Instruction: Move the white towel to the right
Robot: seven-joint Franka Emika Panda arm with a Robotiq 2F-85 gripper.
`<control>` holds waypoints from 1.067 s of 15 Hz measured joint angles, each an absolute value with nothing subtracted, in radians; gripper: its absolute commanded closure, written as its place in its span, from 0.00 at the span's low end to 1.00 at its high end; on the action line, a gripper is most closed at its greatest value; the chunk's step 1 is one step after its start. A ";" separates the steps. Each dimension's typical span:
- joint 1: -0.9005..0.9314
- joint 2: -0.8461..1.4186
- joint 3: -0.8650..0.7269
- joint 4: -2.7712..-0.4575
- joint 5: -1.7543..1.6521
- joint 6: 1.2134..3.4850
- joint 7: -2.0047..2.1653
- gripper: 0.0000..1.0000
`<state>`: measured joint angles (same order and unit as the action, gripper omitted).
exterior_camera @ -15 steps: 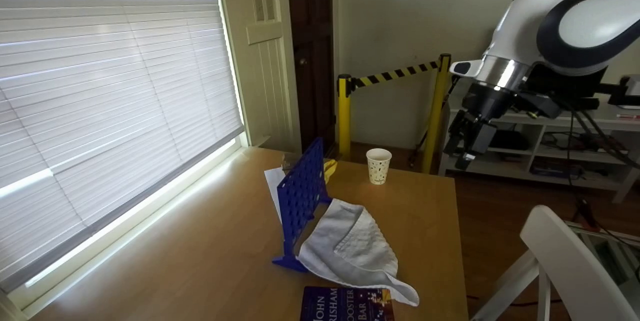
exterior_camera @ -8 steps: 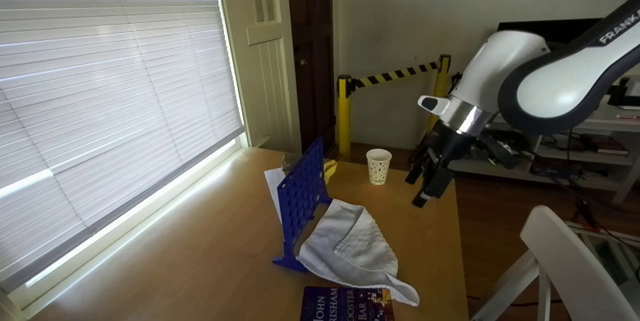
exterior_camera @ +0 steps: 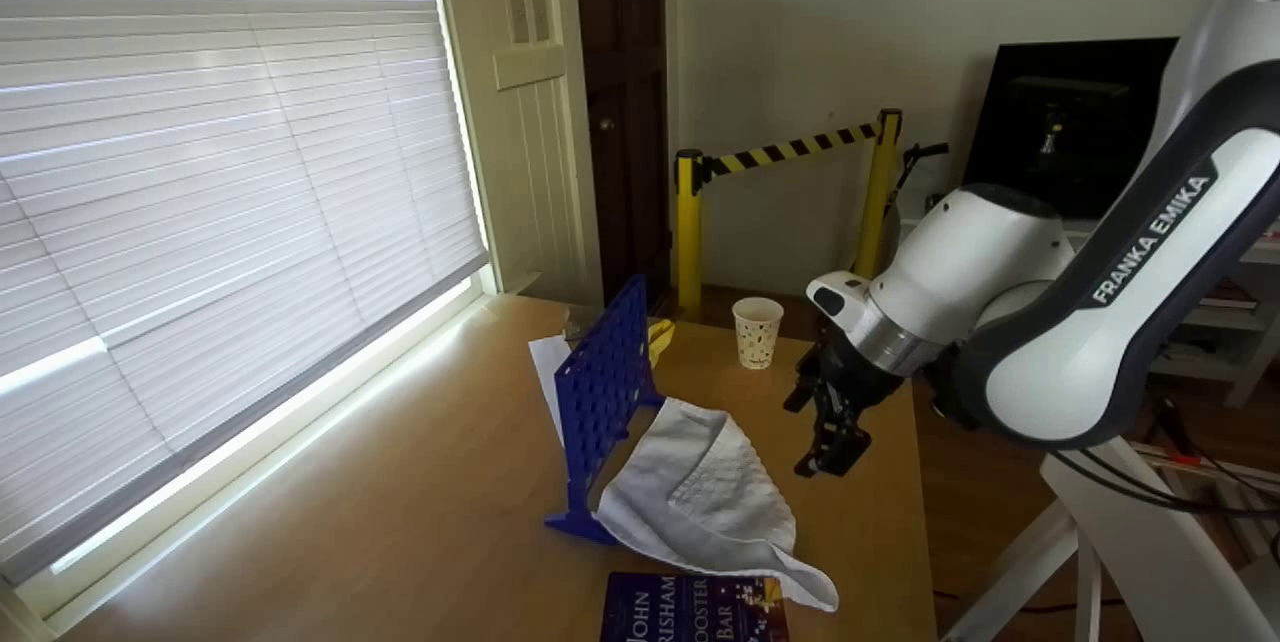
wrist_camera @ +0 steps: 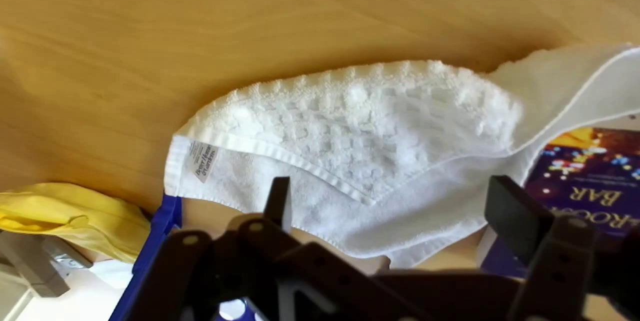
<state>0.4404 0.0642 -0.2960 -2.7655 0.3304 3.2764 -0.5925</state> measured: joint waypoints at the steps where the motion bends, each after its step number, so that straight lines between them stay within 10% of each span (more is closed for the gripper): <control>1: 0.421 0.110 -0.282 -2.756 0.312 3.299 -0.574 0.00; 16: 0.472 0.340 -0.293 -2.630 0.348 3.317 -0.473 0.00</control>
<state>0.4723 0.3397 -0.2925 -2.6295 0.3478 3.3168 -0.4733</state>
